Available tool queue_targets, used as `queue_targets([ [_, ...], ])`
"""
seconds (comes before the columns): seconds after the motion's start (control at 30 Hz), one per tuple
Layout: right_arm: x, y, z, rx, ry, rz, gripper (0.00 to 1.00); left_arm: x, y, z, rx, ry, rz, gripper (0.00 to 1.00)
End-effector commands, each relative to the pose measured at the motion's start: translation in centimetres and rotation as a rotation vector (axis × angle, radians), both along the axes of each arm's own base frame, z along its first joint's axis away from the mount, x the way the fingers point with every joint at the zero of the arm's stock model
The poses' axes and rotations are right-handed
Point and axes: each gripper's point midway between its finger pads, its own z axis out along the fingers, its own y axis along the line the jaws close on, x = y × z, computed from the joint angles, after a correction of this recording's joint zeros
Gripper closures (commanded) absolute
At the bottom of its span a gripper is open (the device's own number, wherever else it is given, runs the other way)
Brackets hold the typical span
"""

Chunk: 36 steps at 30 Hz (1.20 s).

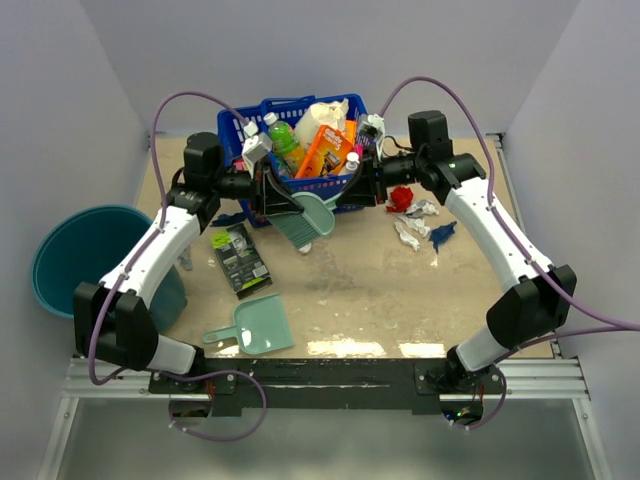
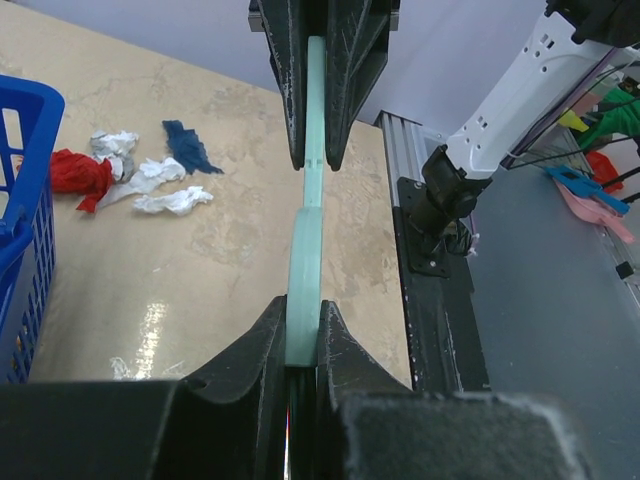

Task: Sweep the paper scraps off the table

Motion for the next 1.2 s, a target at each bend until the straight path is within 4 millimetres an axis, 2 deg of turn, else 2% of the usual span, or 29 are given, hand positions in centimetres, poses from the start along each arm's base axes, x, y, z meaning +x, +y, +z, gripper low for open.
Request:
queue_targets([
  [0.0, 0.1, 0.0, 0.8, 0.001, -0.044, 0.000, 0.86, 0.5, 0.2, 1.9, -0.023, -0.055, -0.014, 1.00],
  [0.07, 0.2, 0.0, 1.0, 0.003, -0.052, -0.005, 0.93, 0.8, 0.2, 1.6, -0.011, -0.038, 0.000, 1.00],
  [0.1, 0.3, -0.1, 1.0, 0.002, -0.053, -0.009, 1.00, 1.0, 0.2, 1.0, 0.007, -0.025, 0.008, 0.92],
  [0.13, 0.3, 0.0, 1.0, 0.002, -0.046, -0.016, 1.00, 1.2, 0.3, 0.8, 0.019, -0.033, 0.017, 0.85],
  [0.17, 0.6, -0.2, 1.3, 0.007, -0.055, -0.029, 1.00, 1.8, 0.4, 0.9, 0.038, -0.056, 0.049, 0.66],
  [0.23, 1.1, -0.8, 1.5, 0.009, -0.022, -0.068, 1.00, 1.9, 1.0, 0.0, 0.101, -0.108, 0.083, 0.54],
  [0.27, 1.7, -1.8, 1.9, 0.015, -0.034, -0.105, 1.00, 2.5, 1.5, -0.2, 0.144, -0.147, 0.127, 0.45],
  [0.3, 2.0, -2.4, 1.8, 0.011, -0.027, -0.132, 1.00, 1.8, 2.3, -1.0, 0.205, -0.187, 0.129, 0.40],
  [0.37, 3.1, -4.5, 1.8, -0.005, -0.046, -0.205, 1.00, 1.8, 3.7, -1.8, 0.307, -0.244, 0.178, 0.34],
  [0.4, 2.8, -5.2, 2.2, -0.010, -0.072, -0.230, 1.00, 0.2, 4.8, -2.7, 0.379, -0.290, 0.138, 0.33],
  [0.47, 3.5, -6.8, 1.9, -0.047, -0.128, -0.297, 1.00, -1.4, 6.3, -4.2, 0.481, -0.333, 0.104, 0.33],
  [0.5, 3.0, -7.3, 1.8, -0.057, -0.148, -0.315, 1.00, -3.5, 7.5, -5.2, 0.542, -0.364, 0.047, 0.33],
  [0.53, 3.0, -7.6, 1.7, -0.072, -0.174, -0.326, 1.00, -4.4, 8.7, -7.0, 0.616, -0.352, 0.030, 0.33],
  [0.57, 3.4, -8.2, 1.5, -0.095, -0.189, -0.373, 1.00, -5.4, 9.4, -8.0, 0.656, -0.352, 0.008, 0.34],
  [0.6, 3.3, -8.5, 1.1, -0.102, -0.184, -0.400, 1.00, -7.0, 10.4, -8.7, 0.697, -0.373, -0.032, 0.34],
  [0.63, 3.6, -8.7, 0.9, -0.107, -0.168, -0.432, 1.00, -8.2, 11.4, -10.7, 0.755, -0.348, -0.068, 0.35],
  [0.7, 4.1, -9.2, -0.2, -0.141, -0.145, -0.477, 1.00, -10.0, 12.6, -12.1, 0.805, -0.353, -0.112, 0.38],
  [0.77, 4.3, -9.5, -0.8, -0.165, -0.139, -0.495, 1.00, -11.1, 13.7, -14.1, 0.866, -0.307, -0.134, 0.42],
  [0.93, 4.4, -9.7, -0.6, -0.173, -0.175, -0.490, 1.00, -13.0, 16.6, -18.8, 1.025, -0.196, -0.187, 0.51],
  [1.07, 4.0, -9.7, -1.1, -0.178, -0.178, -0.477, 1.00, -14.3, 17.0, -20.9, 1.037, -0.160, -0.241, 0.54],
  [1.17, 3.9, -9.7, -1.3, -0.178, -0.176, -0.477, 1.00, -14.4, 17.2, -22.4, 1.047, -0.185, -0.256, 0.54],
])
